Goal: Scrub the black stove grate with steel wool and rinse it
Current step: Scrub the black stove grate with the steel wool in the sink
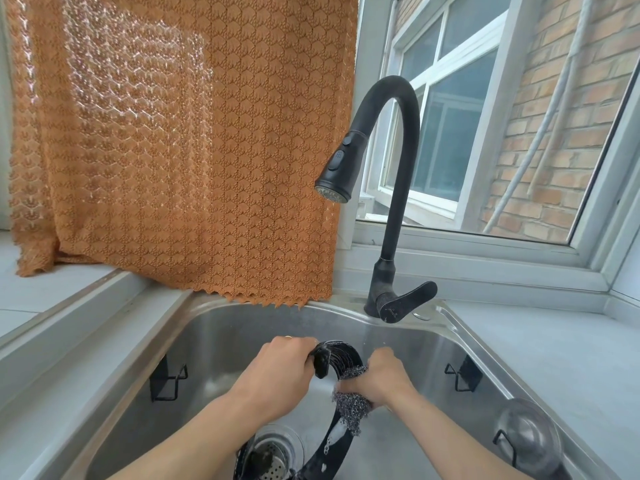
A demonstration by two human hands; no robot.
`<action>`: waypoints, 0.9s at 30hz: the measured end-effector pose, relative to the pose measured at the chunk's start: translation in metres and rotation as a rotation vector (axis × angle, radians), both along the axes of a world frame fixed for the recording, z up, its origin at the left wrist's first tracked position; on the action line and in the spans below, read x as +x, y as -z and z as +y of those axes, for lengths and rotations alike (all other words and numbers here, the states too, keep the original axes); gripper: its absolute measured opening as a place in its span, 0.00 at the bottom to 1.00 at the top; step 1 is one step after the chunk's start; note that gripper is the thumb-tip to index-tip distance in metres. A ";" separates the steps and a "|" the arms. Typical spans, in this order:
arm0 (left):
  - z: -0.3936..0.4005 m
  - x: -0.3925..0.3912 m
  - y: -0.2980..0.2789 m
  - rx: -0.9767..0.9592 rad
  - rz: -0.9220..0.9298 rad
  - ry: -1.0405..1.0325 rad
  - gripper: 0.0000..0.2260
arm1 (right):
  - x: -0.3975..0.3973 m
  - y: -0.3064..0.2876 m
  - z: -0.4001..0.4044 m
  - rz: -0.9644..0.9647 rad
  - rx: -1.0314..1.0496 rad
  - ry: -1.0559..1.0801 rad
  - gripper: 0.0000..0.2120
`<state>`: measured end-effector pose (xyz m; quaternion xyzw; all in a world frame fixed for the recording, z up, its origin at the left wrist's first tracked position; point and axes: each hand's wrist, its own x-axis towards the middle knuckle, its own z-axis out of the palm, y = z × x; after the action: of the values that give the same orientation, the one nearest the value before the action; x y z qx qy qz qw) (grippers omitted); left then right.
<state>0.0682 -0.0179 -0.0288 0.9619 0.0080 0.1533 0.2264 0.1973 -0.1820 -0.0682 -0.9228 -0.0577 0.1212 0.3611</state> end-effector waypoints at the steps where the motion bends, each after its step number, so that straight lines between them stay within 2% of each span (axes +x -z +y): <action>1: 0.000 0.000 0.000 0.001 0.001 0.001 0.10 | -0.007 -0.007 0.001 -0.012 -0.008 0.013 0.53; 5: 0.002 0.000 0.000 0.009 0.001 -0.005 0.11 | -0.024 -0.024 0.005 -0.081 -0.067 0.040 0.43; 8: 0.005 -0.001 0.000 0.004 0.005 -0.009 0.11 | -0.027 -0.028 0.005 -0.133 -0.033 0.025 0.38; 19: 0.011 0.001 0.001 -0.013 0.007 -0.031 0.09 | -0.054 -0.047 0.014 -0.400 0.200 -0.089 0.26; 27: 0.020 0.005 0.005 -0.030 0.011 -0.003 0.09 | -0.063 -0.050 0.009 -0.403 0.287 -0.187 0.22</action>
<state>0.0736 0.0018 -0.0334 0.9592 0.0129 0.1481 0.2406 0.1346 -0.1727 -0.0182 -0.8584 -0.2299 -0.0415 0.4567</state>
